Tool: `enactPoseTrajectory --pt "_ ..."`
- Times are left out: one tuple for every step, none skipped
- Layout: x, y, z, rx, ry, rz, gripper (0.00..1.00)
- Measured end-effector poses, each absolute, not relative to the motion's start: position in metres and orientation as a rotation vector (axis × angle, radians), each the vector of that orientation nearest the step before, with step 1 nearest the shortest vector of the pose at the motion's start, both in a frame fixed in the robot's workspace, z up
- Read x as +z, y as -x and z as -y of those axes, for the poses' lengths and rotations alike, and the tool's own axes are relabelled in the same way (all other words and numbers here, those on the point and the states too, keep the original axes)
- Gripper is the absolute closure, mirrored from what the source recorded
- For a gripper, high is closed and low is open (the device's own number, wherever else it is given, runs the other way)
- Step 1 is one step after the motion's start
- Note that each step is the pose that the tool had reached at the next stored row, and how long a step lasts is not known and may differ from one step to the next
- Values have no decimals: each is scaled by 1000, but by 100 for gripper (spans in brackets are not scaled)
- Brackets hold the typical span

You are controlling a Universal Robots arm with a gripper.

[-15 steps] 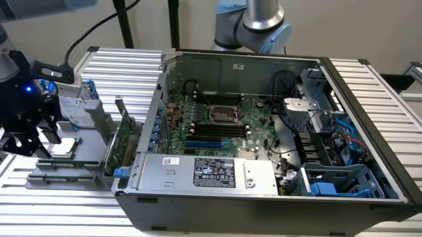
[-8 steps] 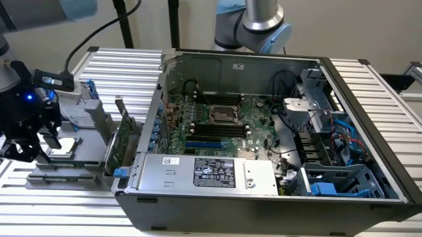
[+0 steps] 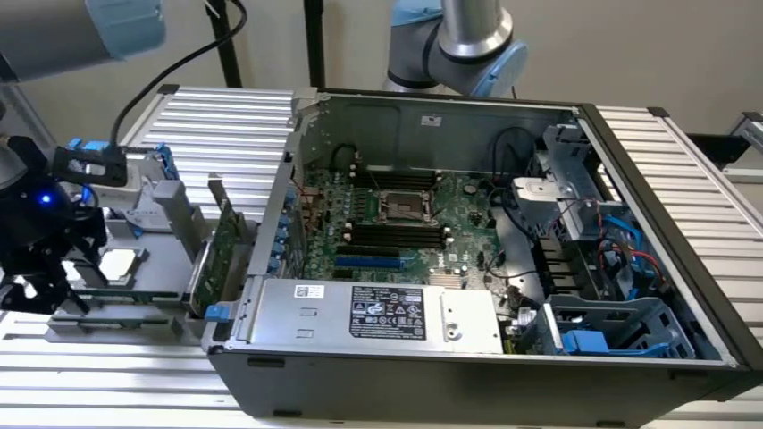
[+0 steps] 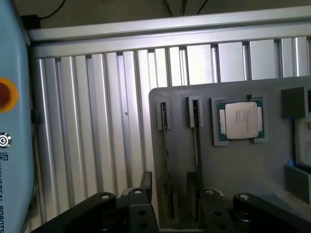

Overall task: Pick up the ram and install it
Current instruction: 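Pick up the ram and move it above insertion slot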

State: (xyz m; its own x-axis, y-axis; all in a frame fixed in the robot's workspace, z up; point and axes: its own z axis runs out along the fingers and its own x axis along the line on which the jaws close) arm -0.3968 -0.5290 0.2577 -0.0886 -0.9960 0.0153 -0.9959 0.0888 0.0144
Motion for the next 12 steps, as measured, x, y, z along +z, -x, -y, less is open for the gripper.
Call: enactPoseTrajectory --pt "257 397 531 1 -2111 2306 0" --pt "256 397 533 3 -2115 2309 0" --pt "256 397 534 5 -2118 2312 0" --pt "255 397 535 7 -2121 2314 0" --pt "253 397 535 10 -2124 2315 0" --pt "251 397 535 13 -2127 2315 0" --pt "250 397 535 14 -2129 2315 0" --pt "248 397 535 15 -2131 2314 0" --pt "246 397 535 15 -2132 2314 0" --pt "244 397 535 16 -2134 2313 0" --pt "242 397 535 17 -2135 2312 0" --pt "241 397 535 17 -2136 2312 0"
